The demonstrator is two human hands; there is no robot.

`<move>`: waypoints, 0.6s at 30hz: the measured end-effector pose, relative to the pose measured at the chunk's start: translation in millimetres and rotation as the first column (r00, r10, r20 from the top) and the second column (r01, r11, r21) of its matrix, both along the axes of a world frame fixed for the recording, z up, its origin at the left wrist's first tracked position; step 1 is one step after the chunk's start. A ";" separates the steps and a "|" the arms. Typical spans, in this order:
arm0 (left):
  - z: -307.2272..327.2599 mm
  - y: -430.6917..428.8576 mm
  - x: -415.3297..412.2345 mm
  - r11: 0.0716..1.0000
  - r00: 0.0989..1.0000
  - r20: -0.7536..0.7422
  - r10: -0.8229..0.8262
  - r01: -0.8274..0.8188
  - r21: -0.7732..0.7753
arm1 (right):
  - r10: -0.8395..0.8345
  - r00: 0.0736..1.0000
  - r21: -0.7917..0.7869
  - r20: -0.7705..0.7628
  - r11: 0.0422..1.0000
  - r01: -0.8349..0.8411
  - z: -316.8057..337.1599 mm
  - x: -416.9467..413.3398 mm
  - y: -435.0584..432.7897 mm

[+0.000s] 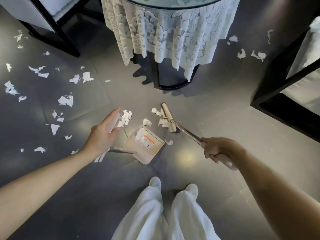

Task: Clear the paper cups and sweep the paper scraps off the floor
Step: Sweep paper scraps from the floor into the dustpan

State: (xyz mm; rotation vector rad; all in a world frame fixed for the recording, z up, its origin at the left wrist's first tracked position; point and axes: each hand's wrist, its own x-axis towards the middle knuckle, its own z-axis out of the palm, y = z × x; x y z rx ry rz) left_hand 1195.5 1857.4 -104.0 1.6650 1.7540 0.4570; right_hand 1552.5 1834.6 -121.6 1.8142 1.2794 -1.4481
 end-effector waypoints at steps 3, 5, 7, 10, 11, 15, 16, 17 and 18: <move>-0.3 -13.9 -23.1 0.999 0.999 -0.012 -0.032 0.032 0.016 | -0.089 0.996 -0.011 -0.021 0.996 0.089 24.3 0.9 -9.0; 0.1 -24.4 -34.1 0.999 0.999 -0.030 -0.030 0.030 0.014 | -0.174 0.984 -0.009 -0.037 0.985 0.174 39.0 0.0 -15.9; 1.0 -34.9 -41.7 1.000 0.999 -0.049 -0.023 0.024 0.020 | -0.207 0.978 0.035 -0.032 0.978 0.208 43.7 -0.8 -22.7; -2.5 -52.4 -50.5 1.000 0.999 -0.046 0.000 0.001 0.023 | -0.126 0.992 0.110 0.014 0.986 0.124 37.7 -3.7 -39.8; -4.9 -59.0 -51.7 1.000 0.999 -0.042 0.004 -0.003 0.024 | -0.115 0.993 0.125 0.031 0.986 0.110 34.9 -4.6 -47.6; -18.1 -82.3 -37.8 0.999 1.000 -0.011 0.015 -0.014 0.029 | -0.087 0.988 0.183 0.131 0.981 0.063 17.9 -12.6 -82.2; -22.8 -86.8 -32.6 0.999 1.000 0.000 0.022 -0.022 0.034 | -0.079 0.987 0.188 0.142 0.981 0.051 11.4 -16.8 -89.5; -27.4 -91.5 -28.3 0.999 1.000 0.008 0.030 -0.030 0.037 | -0.073 0.987 0.188 0.145 0.981 0.045 5.3 -23.8 -97.7; -30.5 -94.9 -24.8 0.998 0.999 0.016 0.034 -0.034 0.047 | -0.073 0.988 0.179 0.136 0.983 0.048 0.9 -33.0 -105.7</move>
